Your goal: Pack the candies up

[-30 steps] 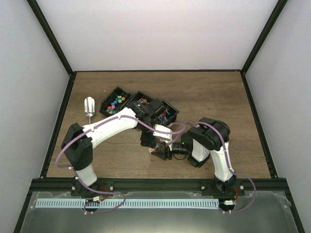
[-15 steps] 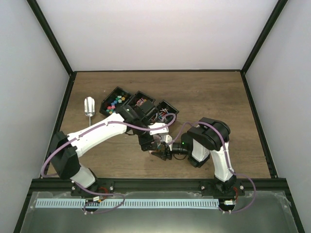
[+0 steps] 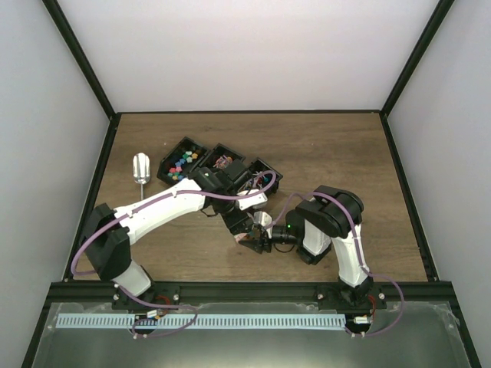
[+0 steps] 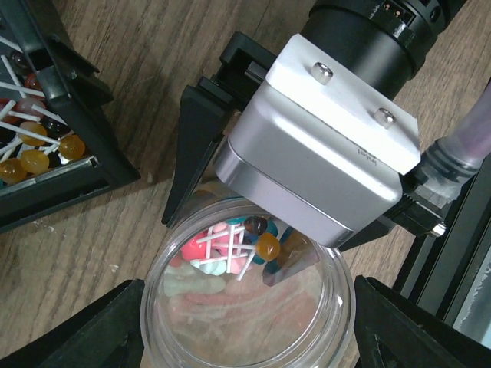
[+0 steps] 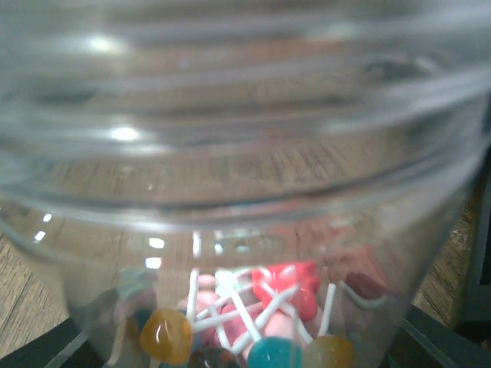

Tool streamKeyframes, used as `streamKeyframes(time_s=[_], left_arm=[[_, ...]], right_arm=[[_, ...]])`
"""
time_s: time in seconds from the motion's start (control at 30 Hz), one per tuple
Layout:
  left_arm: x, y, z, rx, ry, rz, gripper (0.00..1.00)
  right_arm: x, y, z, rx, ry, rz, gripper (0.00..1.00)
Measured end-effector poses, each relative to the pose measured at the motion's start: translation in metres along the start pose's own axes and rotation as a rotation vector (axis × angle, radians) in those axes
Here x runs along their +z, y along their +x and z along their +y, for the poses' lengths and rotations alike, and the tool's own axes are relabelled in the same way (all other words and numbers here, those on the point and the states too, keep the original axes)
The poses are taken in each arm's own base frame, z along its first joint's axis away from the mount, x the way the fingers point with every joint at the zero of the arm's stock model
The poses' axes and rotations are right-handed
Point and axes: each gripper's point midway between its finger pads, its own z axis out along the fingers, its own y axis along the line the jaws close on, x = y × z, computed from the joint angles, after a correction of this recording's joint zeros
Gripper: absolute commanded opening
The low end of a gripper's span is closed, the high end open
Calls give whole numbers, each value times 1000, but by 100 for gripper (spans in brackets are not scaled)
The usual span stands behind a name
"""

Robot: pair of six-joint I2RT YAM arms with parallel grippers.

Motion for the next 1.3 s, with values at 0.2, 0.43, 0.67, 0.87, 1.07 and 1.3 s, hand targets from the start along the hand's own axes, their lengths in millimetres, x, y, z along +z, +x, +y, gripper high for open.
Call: streamKeyframes(time_s=[0.2, 0.43, 0.67, 0.87, 1.07, 1.3], left_arm=[[1, -1, 3, 1, -21, -4, 61], [2, -1, 3, 49, -34, -6, 63], [2, 2, 0, 279, -13, 10, 62], [3, 1, -1, 515, 39, 62, 61], [3, 0, 1, 668, 94, 143, 69], [7, 9, 12, 807, 61, 221, 89]], right_arm=[[0, 0, 0, 3, 1, -1, 69], [0, 0, 0, 2, 1, 0, 68], [0, 0, 1, -10, -2, 0, 67], [-1, 0, 2, -25, -9, -1, 67], [-1, 0, 1, -18, -7, -1, 67], [-1, 0, 4, -15, -20, -2, 69]])
